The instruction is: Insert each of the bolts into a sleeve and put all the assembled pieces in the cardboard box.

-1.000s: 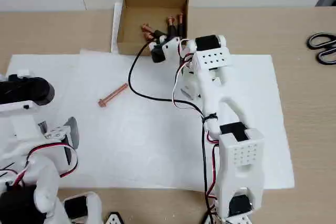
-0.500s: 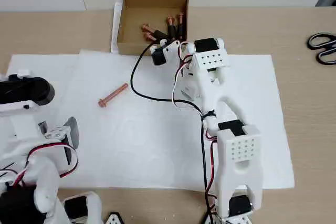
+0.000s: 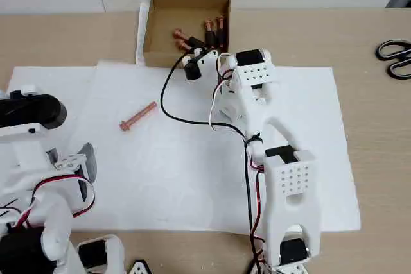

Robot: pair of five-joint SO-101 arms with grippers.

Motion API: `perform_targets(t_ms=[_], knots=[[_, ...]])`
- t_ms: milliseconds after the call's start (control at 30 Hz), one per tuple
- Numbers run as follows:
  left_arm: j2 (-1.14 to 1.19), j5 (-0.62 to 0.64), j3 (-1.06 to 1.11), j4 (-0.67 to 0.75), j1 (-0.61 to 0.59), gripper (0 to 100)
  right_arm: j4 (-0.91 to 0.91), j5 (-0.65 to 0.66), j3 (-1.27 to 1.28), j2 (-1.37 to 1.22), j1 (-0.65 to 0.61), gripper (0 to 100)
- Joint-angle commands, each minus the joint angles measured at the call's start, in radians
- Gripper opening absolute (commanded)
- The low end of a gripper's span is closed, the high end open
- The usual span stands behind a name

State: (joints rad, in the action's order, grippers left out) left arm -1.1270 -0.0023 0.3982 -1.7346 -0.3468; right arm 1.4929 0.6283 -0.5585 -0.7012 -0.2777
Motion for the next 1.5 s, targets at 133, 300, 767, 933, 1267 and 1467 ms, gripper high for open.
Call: perform_targets(t_ms=[133, 300, 767, 933, 1267, 1467], knots=[[-0.006, -0.002, -0.001, -0.002, -0.003, 19, -0.012, 0.009, -0.029, 0.002, -0.002, 15.2], [-0.006, -0.002, -0.001, -0.002, -0.005, 19, -0.004, 0.003, -0.029, -0.036, -0.001, 4.4], [-0.006, -0.002, -0.001, -0.002, -0.005, 19, 0.114, -0.175, -0.058, 0.127, 0.062, 0.4], [-0.006, -0.002, -0.001, -0.002, -0.005, 19, 0.191, -0.381, -0.055, 0.208, 0.058, 0.4], [-0.006, -0.002, -0.001, -0.002, -0.005, 19, 0.199, -0.594, -0.031, 0.142, 0.062, 0.4], [-0.006, -0.002, -0.001, -0.002, -0.005, 19, 0.139, -0.609, -0.031, 0.002, 0.073, 0.4]])
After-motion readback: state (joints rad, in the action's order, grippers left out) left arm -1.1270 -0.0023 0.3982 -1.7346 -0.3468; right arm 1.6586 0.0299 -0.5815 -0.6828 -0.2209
